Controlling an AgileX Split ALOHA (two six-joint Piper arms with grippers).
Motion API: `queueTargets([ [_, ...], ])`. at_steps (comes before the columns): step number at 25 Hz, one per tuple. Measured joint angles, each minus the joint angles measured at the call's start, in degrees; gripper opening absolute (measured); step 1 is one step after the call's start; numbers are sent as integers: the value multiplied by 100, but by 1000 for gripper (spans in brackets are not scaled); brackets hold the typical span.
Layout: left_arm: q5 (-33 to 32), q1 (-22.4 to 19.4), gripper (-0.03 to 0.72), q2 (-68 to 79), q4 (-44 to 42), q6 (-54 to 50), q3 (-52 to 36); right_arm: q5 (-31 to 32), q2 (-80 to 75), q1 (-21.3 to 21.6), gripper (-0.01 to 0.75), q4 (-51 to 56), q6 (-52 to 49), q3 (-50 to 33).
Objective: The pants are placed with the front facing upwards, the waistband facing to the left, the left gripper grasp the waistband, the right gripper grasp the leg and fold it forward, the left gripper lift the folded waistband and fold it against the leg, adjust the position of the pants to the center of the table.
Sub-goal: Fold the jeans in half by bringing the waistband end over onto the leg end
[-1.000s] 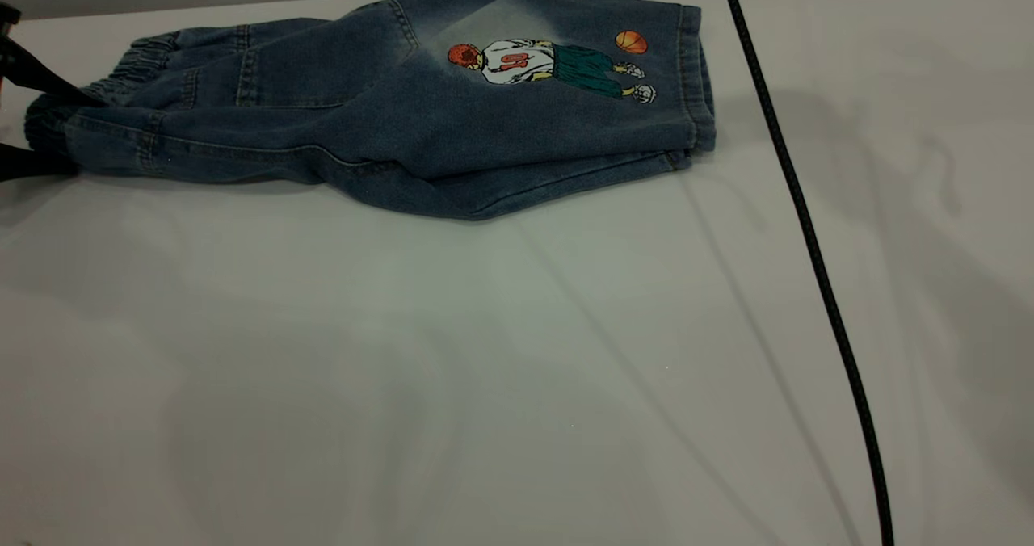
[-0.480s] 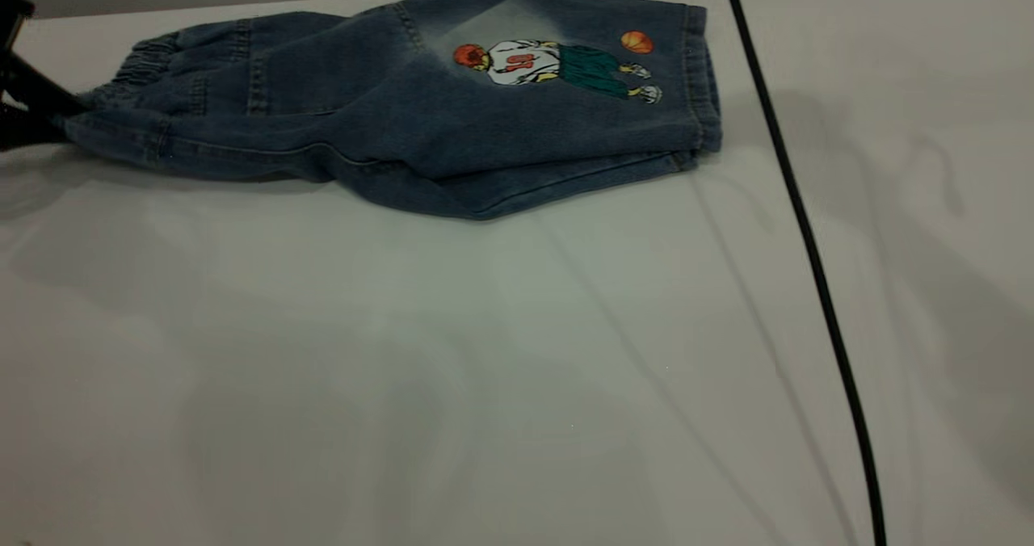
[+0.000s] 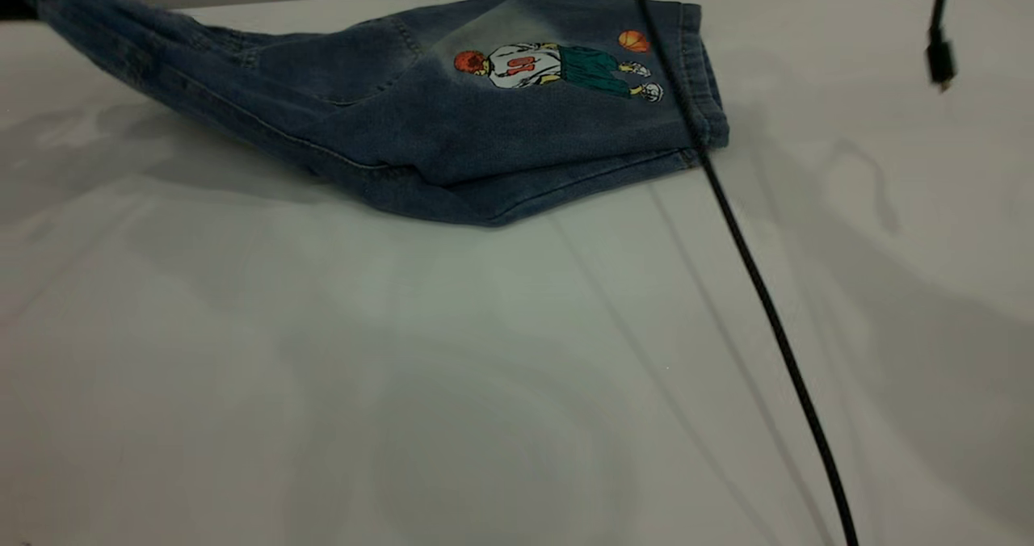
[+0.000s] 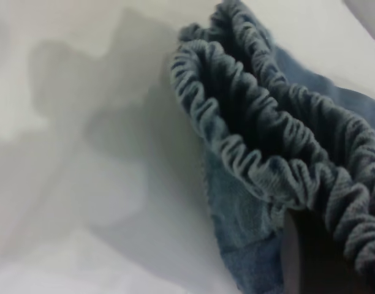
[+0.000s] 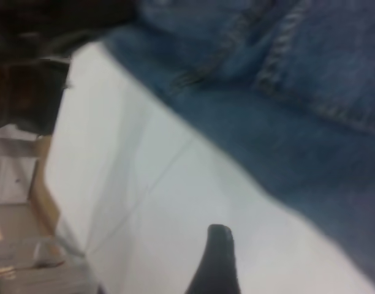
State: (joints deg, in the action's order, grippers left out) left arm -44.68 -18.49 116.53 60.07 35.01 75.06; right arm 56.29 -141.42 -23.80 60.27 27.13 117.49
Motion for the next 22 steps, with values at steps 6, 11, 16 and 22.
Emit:
queueTargets([
  [6, -205, 332, 153, -747, -685, -165, -5, -220, -420, -346, 556, 32, 19, 0],
  [11, -230, 657, 153, -1170, -675, -171, -5, -287, -582, -623, 556, 145, 55, 0],
  [16, -371, 930, 153, -1323, -662, -165, -5, -293, -613, -821, 556, 300, 206, 0],
  [22, -371, 1198, 153, -1591, -631, -165, -5, -291, -651, -938, 556, 532, 269, 0],
])
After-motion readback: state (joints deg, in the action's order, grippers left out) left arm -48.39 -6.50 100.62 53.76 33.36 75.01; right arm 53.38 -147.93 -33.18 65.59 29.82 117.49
